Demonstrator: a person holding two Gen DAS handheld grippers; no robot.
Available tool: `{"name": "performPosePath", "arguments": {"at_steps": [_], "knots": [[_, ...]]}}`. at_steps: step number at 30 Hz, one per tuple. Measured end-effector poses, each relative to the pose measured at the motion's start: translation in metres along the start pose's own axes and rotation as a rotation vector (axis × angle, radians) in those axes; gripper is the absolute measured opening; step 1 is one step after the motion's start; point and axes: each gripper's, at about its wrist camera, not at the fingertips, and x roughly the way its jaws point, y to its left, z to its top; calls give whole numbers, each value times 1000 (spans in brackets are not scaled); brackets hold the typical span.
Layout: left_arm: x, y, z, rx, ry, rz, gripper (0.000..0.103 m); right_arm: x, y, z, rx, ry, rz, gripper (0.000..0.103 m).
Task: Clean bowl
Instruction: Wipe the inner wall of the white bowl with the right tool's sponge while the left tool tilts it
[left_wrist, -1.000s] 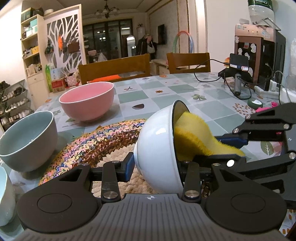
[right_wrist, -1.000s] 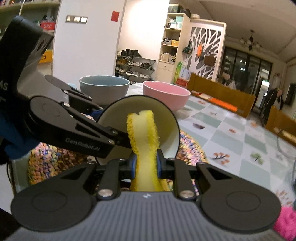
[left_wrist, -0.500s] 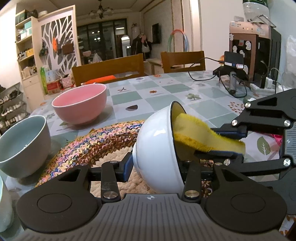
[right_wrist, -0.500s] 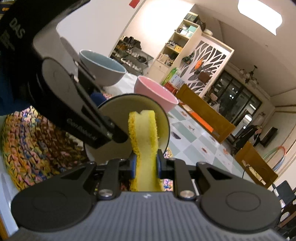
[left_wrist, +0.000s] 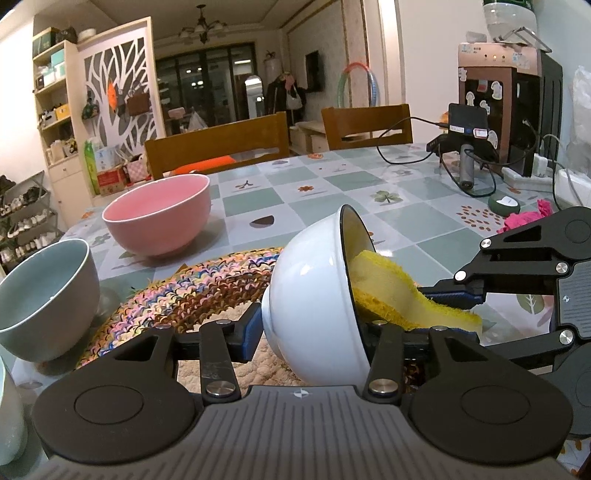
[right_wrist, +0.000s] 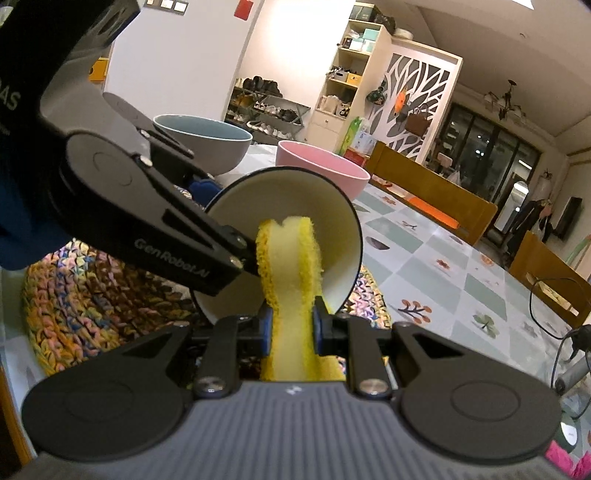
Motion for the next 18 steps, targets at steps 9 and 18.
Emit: {"name": "performPosePath", "arguments": {"at_steps": [9,18], "knots": [[3,3,-1,17,19,-20,45,-12,13,10,-156,-42,-82,20],[8,2,-1,33,32,-37,47,2,41,-6,-610,-16,-249,20]]}}
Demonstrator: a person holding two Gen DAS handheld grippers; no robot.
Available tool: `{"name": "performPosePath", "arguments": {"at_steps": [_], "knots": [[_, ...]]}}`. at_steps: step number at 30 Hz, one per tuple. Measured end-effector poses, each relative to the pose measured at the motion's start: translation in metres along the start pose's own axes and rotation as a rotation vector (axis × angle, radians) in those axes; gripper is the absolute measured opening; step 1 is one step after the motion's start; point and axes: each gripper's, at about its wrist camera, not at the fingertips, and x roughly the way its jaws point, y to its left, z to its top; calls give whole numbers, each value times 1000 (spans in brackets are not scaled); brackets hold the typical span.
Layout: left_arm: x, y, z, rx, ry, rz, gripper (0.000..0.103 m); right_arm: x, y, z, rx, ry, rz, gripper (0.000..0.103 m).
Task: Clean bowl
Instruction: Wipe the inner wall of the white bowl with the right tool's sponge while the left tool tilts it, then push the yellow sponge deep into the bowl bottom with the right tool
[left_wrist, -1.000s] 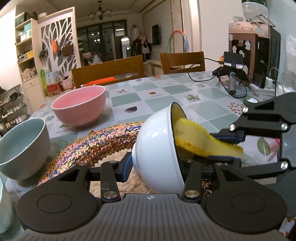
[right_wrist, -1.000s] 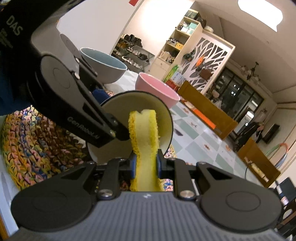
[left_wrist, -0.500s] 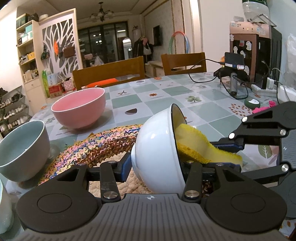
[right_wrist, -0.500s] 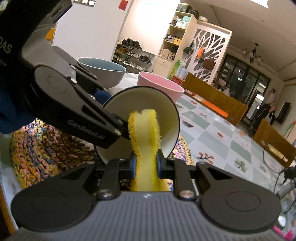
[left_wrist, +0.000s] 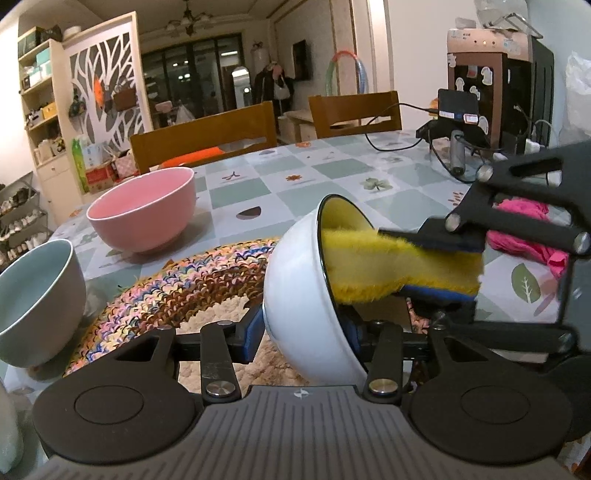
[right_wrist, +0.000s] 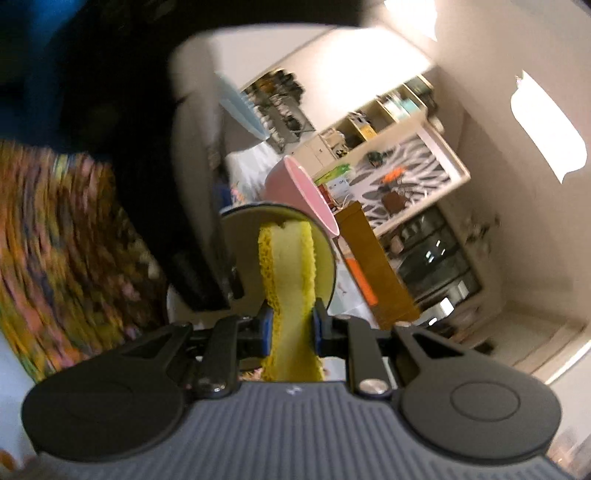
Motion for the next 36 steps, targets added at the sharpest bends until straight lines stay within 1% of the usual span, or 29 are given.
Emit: {"name": "performPosePath", "arguments": {"at_steps": [3,5,13,23,29,32,36], "knots": [[0,-1,1,1,-2,-4,47,3,0,-4,-42,12,17,20],[1,-2,1,2,-2,-6,48,5,-2,-7,-48,19,31,20],[0,-8,1,10,-6,-7,51,12,-16,-11,17,55,87,20],[4,-15,-3,19,-8,22,53,32,-42,-6,202,91,192,21],[8,-16,-5,-9,-6,5,50,37,-43,-4,324,104,252,25],[8,-14,-5,-29,-6,-9,49,38,-47,-3,387,107,269,25],[7,-11,-5,-46,-11,-20,47,28,-40,-7,470,102,292,25]]}}
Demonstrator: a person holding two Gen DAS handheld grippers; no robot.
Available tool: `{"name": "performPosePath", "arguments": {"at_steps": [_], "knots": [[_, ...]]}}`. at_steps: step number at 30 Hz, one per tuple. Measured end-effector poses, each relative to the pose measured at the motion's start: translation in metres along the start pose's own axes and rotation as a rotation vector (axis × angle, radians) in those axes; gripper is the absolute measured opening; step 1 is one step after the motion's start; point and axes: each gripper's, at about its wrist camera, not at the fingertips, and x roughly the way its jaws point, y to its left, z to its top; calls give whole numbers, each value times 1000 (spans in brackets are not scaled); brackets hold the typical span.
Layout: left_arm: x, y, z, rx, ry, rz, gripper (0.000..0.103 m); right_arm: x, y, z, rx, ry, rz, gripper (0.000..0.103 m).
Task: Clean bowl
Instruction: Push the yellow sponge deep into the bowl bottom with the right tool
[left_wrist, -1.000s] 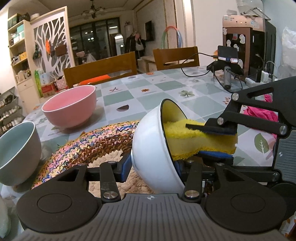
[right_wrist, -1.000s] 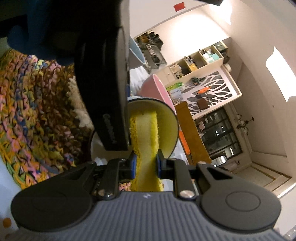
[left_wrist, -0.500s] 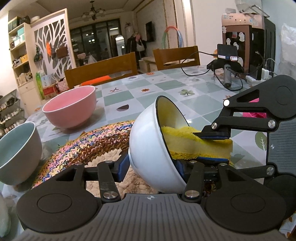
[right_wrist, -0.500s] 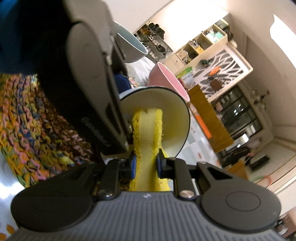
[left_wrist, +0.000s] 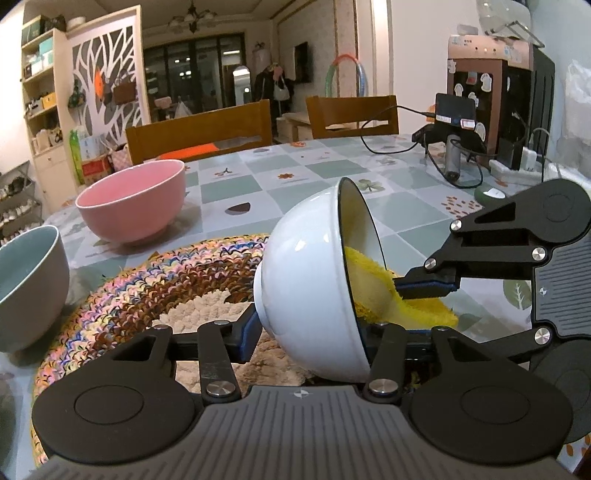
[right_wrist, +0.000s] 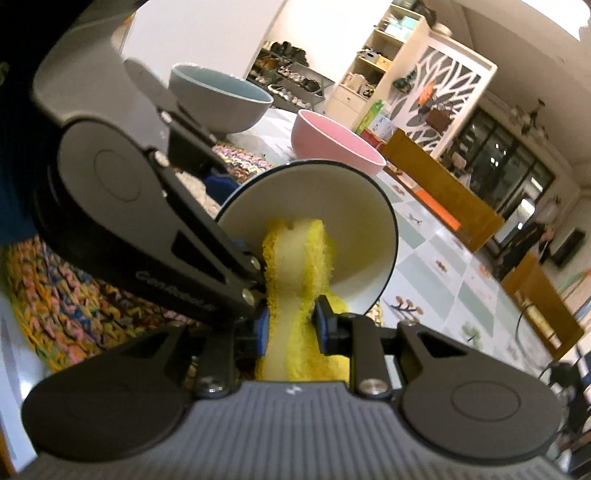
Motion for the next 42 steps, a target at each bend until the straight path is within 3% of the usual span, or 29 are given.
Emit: {"name": "performPosePath", "arguments": {"at_steps": [8,20,34,42], "knots": [[-7,6,3,-28,-25,-29,42,-4,-4,12,91,-41,23,24],[-25,15,6,-18,-20,-42,42,-29,0,-4,172,-75,74,24],[-50,24,9,58,11,-36,42,-55,17,9,216,-109,143,24],[-43,25,4,40,16,-39,42,-53,16,3,231,-102,149,24]]}}
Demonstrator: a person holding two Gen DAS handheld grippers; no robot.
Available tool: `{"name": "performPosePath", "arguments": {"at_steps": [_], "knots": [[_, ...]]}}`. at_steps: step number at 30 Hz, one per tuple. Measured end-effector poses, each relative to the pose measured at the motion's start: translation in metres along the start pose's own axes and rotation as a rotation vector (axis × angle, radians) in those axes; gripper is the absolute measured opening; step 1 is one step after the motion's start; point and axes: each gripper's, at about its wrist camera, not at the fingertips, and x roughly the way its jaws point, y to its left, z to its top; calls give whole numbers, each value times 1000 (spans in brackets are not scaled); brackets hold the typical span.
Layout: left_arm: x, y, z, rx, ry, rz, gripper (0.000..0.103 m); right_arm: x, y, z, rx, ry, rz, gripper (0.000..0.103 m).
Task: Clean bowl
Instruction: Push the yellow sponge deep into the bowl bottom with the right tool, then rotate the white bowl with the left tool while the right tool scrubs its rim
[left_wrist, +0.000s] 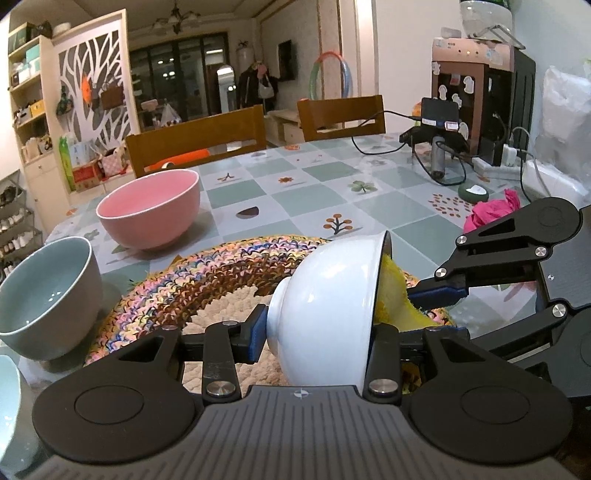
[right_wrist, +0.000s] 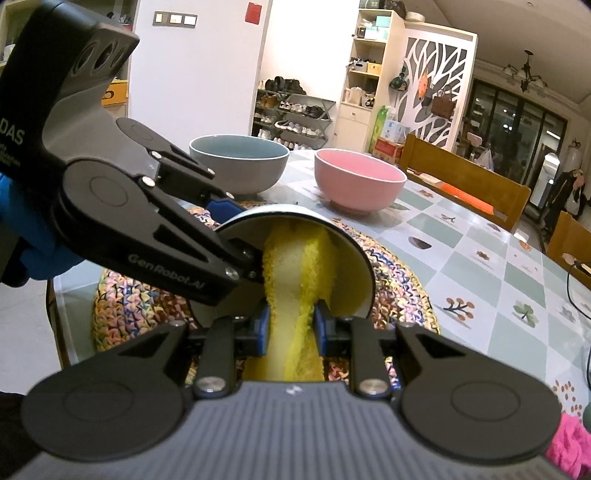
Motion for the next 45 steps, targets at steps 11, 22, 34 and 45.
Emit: {"name": "performPosePath", "arguments": {"at_steps": [11,22,34,45], "knots": [[6,-3,-3,-21,-8,27,44,1,-9,-5,2,-11,-12,24],[9,-4,-7,-25,-18,36,46,2,-10,-7,-26,-18,-36,24],[16,-6,-6,-1,9,28,43,-7,11,-6,-249,-91,-121,21],[20,-6,-7,14,23,23,44,-11,10,-9,-473,-110,-131,22]]}}
